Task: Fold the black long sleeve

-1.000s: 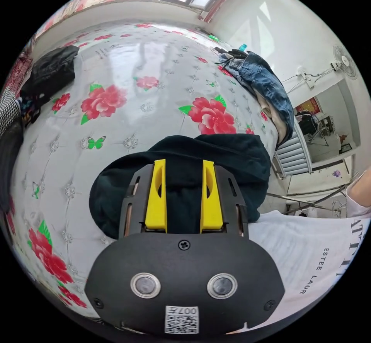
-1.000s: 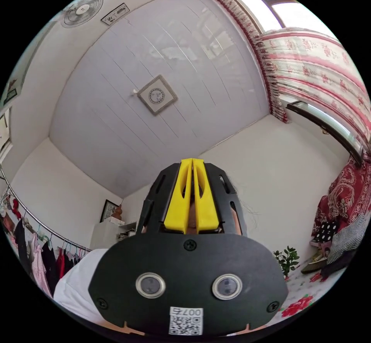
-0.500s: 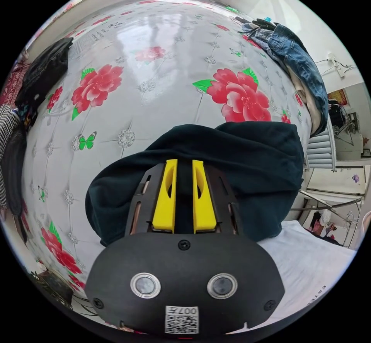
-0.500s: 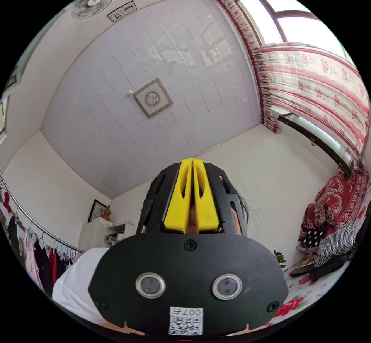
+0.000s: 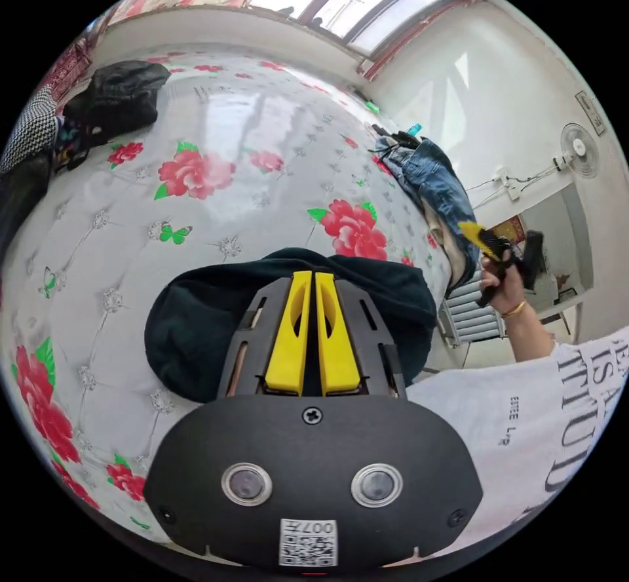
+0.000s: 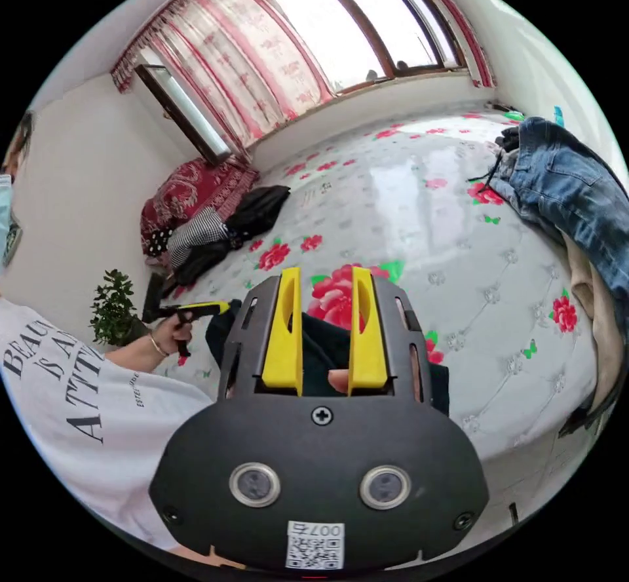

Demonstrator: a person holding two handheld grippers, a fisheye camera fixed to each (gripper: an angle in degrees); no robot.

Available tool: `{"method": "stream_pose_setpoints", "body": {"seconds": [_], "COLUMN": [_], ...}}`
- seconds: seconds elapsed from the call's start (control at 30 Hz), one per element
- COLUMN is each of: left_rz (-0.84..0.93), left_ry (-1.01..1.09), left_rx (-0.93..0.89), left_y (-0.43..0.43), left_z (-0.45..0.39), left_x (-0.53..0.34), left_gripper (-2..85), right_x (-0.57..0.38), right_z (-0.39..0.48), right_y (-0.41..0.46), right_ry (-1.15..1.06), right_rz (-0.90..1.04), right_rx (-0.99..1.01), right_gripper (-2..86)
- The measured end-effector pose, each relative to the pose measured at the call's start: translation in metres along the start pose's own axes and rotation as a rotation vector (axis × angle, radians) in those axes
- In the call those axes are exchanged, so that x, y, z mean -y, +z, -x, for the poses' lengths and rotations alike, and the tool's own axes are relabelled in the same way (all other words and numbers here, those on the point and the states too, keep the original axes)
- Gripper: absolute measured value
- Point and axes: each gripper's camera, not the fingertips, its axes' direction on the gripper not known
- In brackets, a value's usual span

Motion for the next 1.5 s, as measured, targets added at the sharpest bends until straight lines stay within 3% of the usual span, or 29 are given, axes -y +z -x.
{"method": "stream_pose_setpoints", "body": {"seconds": [0.1, 0.27, 0.3, 0.4, 0.57, 0.7, 0.8, 0.9, 1.03, 1.17, 1.27, 1.37, 1.5], "left_rz": [-0.117, -0.368, -0.392, -0.470, -0.471, -0.452, -0.469, -0.594, -0.727, -0.846, -0.785, -0.626, -0.524], "left_ry": [-0.076, -0.472, -0.505, -0.561, -0.505, -0.392, -0.232, -0.100, 0.068, 0.137, 0.042, -0.202, -0.418], "left_rx": [0.084, 0.118, 0.118, 0.072, -0.010, -0.116, -0.141, -0.204, -0.269, -0.262, -0.136, 0.025, 0.162], "left_y": [-0.085, -0.211, -0.218, -0.237, -0.231, -0.237, -0.261, -0.310, -0.384, -0.430, -0.422, -0.383, -0.343], "left_z": [0.018, 0.080, 0.084, 0.090, 0.092, 0.089, 0.064, 0.038, 0.005, 0.008, 0.046, 0.111, 0.141], "left_x": [-0.040, -0.136, -0.145, -0.168, -0.128, -0.054, 0.017, 0.068, 0.089, 0.052, 0.020, -0.030, -0.121], "left_gripper": [-0.9, -1.0, -1.0, -1.0, -1.0, -1.0, -1.0, -1.0, -1.0, -0.9, -0.6, 0.8, 9.2], "right_x": [-0.014, -0.001, 0.000, 0.008, 0.040, 0.115, 0.185, 0.232, 0.227, 0.170, 0.138, 0.108, 0.029], "right_z": [0.007, 0.010, 0.007, 0.019, 0.071, 0.119, 0.176, 0.257, 0.377, 0.439, 0.467, 0.498, 0.537], "right_y": [0.040, 0.102, 0.120, 0.116, 0.110, 0.014, -0.105, -0.236, -0.381, -0.428, -0.399, -0.291, -0.051], "right_ry": [-0.029, -0.074, -0.065, -0.024, -0.106, -0.152, -0.204, -0.296, -0.468, -0.610, -0.667, -0.671, -0.524], "right_rz": [0.122, 0.337, 0.431, 0.398, 0.527, 0.299, -0.027, -0.362, -0.720, -0.867, -0.680, -0.334, 0.358], "right_rx": [-0.159, -0.377, -0.390, -0.311, -0.257, -0.214, -0.220, -0.216, -0.181, -0.010, 0.297, 0.485, 0.586], "right_gripper": [9.6, 10.9, 10.7, 9.2, 5.3, 3.8, 3.4, 3.3, 3.2, 3.2, 3.3, 3.5, 3.6]}}
